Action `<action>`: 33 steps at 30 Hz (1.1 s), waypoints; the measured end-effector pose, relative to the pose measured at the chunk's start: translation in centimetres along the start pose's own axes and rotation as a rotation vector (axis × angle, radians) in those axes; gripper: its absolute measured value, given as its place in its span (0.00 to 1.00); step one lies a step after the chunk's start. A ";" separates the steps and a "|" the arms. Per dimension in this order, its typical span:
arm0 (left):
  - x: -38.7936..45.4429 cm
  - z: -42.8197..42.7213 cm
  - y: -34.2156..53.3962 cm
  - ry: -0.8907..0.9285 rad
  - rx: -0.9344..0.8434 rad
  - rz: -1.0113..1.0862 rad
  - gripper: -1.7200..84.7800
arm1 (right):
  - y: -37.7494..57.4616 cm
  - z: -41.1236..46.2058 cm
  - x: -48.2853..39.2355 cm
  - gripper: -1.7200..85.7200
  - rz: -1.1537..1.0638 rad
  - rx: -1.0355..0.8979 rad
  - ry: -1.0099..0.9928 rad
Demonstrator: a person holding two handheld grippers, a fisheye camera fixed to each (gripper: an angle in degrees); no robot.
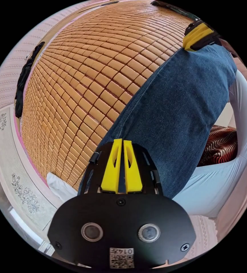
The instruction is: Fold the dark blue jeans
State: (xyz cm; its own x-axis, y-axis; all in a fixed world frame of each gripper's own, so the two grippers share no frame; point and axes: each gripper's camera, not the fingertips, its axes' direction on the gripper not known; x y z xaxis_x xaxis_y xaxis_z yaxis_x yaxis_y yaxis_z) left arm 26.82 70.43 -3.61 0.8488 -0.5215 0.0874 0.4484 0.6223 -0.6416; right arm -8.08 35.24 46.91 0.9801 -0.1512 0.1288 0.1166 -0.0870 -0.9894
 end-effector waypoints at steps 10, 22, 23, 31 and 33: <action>-4.1 1.4 -2.8 0.109 -0.028 -0.024 0.01 | 17.9 -5.0 16.2 0.06 0.594 0.171 0.043; -7.1 2.7 -3.0 0.099 0.017 -0.039 0.01 | 30.5 -5.8 32.7 0.02 1.112 0.299 -0.181; -7.8 2.9 -3.0 0.126 0.018 -0.051 0.01 | 30.2 -5.5 33.3 0.02 1.090 0.268 -0.173; -11.1 4.3 -1.6 0.227 0.067 -0.115 0.01 | 35.9 -6.4 34.9 0.02 1.066 0.307 -0.285; -10.8 4.4 -1.1 0.178 0.076 -0.133 0.01 | 37.9 -7.1 34.2 0.02 1.085 0.301 -0.284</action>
State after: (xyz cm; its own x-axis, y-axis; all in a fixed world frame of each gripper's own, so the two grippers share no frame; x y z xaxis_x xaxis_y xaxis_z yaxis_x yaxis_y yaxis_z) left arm 18.43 77.94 -0.54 0.7210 -0.6924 0.0271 0.5787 0.5801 -0.5733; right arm 28.69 19.81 14.30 0.5850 0.2273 -0.7785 -0.8106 0.1964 -0.5517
